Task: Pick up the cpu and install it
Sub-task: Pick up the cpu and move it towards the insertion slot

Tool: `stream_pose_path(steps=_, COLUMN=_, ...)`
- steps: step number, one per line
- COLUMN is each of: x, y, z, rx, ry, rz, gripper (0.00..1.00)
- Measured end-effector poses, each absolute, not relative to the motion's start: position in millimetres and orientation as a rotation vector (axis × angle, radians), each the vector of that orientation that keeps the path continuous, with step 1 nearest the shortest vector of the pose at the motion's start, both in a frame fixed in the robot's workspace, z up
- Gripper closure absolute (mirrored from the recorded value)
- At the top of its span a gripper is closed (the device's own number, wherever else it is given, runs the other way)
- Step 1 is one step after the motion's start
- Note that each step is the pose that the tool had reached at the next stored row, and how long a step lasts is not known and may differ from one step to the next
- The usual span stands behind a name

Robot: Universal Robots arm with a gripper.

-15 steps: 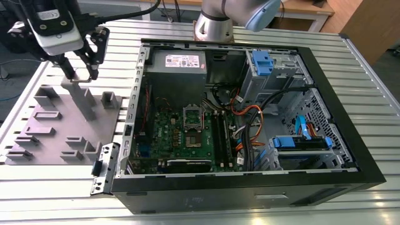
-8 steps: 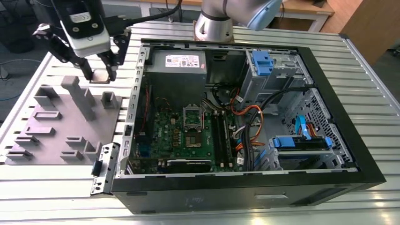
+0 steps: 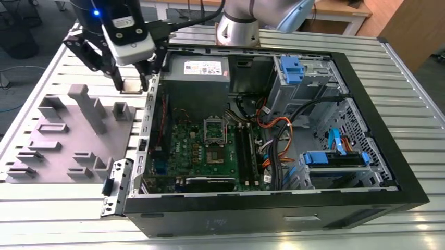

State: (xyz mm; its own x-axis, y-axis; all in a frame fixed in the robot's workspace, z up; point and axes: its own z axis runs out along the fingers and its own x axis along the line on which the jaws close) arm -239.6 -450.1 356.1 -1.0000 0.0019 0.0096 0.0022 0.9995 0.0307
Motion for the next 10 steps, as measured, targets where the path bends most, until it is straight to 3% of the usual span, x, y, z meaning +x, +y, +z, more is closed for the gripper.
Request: stream_pose_path(steps=10, x=-198.6, y=-452.3, z=356.2, rx=-0.003, ry=-3.131, rz=-0.048, gripper=0.53)
